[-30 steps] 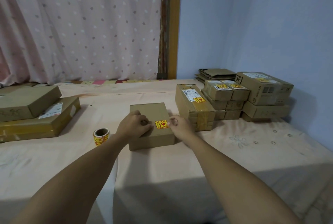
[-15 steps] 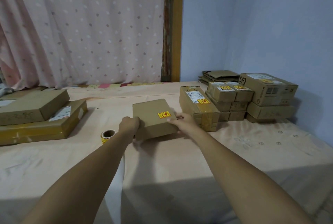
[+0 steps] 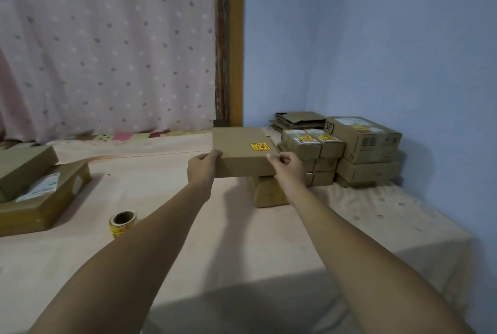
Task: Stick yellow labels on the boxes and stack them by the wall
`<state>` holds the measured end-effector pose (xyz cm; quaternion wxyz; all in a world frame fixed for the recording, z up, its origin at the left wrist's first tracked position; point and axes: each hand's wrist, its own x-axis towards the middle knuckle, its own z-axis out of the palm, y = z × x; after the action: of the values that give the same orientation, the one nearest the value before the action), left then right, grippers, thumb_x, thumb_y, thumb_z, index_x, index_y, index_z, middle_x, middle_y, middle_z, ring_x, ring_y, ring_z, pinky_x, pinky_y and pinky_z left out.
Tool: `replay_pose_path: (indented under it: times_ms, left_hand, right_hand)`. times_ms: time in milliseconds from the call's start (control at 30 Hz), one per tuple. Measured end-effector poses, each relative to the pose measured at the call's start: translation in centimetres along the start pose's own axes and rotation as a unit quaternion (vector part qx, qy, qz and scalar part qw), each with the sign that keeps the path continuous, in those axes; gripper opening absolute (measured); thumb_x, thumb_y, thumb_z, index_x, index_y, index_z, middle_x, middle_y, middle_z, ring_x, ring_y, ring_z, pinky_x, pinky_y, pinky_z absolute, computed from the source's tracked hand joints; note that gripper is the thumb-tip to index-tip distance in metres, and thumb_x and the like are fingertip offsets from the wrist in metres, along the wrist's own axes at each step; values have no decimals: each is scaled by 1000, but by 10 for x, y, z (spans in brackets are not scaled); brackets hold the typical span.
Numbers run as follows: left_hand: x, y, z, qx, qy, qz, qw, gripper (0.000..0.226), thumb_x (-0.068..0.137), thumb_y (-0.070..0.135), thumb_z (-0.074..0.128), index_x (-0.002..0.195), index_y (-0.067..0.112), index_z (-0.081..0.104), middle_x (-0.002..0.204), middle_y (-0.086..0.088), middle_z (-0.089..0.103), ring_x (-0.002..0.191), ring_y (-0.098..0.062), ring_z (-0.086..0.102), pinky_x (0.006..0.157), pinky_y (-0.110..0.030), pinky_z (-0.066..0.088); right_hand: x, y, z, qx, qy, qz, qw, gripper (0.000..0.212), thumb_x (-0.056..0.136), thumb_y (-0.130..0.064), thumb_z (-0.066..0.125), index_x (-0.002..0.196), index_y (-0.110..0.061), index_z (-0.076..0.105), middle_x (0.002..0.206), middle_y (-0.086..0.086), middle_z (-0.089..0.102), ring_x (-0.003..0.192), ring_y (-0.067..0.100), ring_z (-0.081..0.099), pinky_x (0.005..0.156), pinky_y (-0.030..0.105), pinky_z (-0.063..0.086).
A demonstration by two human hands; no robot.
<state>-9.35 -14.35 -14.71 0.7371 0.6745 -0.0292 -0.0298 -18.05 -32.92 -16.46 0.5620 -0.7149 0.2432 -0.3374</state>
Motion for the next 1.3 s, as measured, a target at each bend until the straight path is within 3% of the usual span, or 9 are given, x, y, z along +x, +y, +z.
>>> replay_pose_path:
  times_ms: [167, 367, 533, 633, 733, 867, 1000, 1133, 1300]
  left_hand:
    - [2, -11, 44, -20, -59, -12, 998, 56, 70, 49, 74, 109, 10, 72, 109, -7, 69, 106, -27, 62, 102, -49, 51]
    - [-5, -18, 72, 5, -110, -4, 994, 47, 88, 37, 71, 127, 11, 63, 119, -3, 63, 113, -24, 56, 98, -37, 45]
    - [3, -17, 68, 39, -127, 4, 991, 57, 88, 42, 70, 134, 10, 62, 126, -5, 65, 117, -26, 58, 101, -38, 45]
    - [9, -16, 67, 53, -140, 8, 989, 60, 83, 48, 70, 131, 12, 65, 122, -4, 68, 115, -25, 60, 98, -38, 47]
    - [13, -16, 65, 62, -149, 13, 987, 64, 79, 53, 68, 129, 13, 67, 123, -4, 68, 115, -26, 61, 98, -38, 48]
    - [13, -17, 65, 86, -139, 20, 986, 58, 93, 47, 63, 137, 10, 59, 131, -3, 62, 118, -24, 55, 95, -36, 43]
    - [11, -13, 56, 139, -111, 40, 983, 53, 96, 48, 58, 134, 11, 59, 129, -2, 61, 110, -21, 53, 88, -35, 39]
    - [12, -4, 38, 233, -76, 84, 966, 53, 100, 46, 50, 139, 11, 55, 138, -6, 58, 117, -25, 55, 91, -37, 44]
    - [20, 16, -5, 457, -69, 151, 874, 54, 100, 47, 47, 140, 13, 54, 143, -9, 51, 125, -30, 52, 100, -45, 48]
  right_hand:
    - [16, 9, -38, -21, 43, 8, 999, 36, 90, -48, 71, 113, -22, 62, 106, -6, 64, 103, 24, 66, 88, 41, 55]
    - [27, 17, -54, -46, 50, 21, 997, 34, 100, -42, 61, 124, -18, 61, 93, -13, 56, 81, 4, 52, 65, 26, 39]
    - [30, 17, -49, -43, 43, 43, 997, 37, 99, -40, 63, 128, -17, 59, 114, -1, 63, 100, 18, 59, 77, 30, 42]
    - [32, 17, -47, -43, 38, 50, 997, 36, 100, -37, 63, 128, -17, 57, 114, 0, 63, 103, 19, 59, 79, 31, 44]
    - [31, 14, -47, -51, 36, 53, 997, 36, 100, -38, 61, 129, -17, 55, 113, -1, 61, 101, 18, 58, 77, 31, 43]
    - [26, 5, -48, -79, 65, 36, 994, 39, 101, -40, 60, 132, -18, 52, 123, 0, 58, 100, 16, 55, 67, 26, 40]
    - [25, -14, -45, -154, 101, -41, 982, 34, 101, -36, 57, 131, -20, 53, 132, -1, 54, 115, 20, 56, 84, 33, 46]
    - [15, -40, -26, -276, 24, -145, 950, 38, 103, -37, 52, 137, -21, 54, 142, -4, 52, 133, 21, 46, 101, 40, 44]
    - [-5, -76, 18, -419, -73, -231, 875, 45, 106, -39, 43, 144, -17, 52, 149, 3, 53, 138, 26, 45, 110, 43, 39]
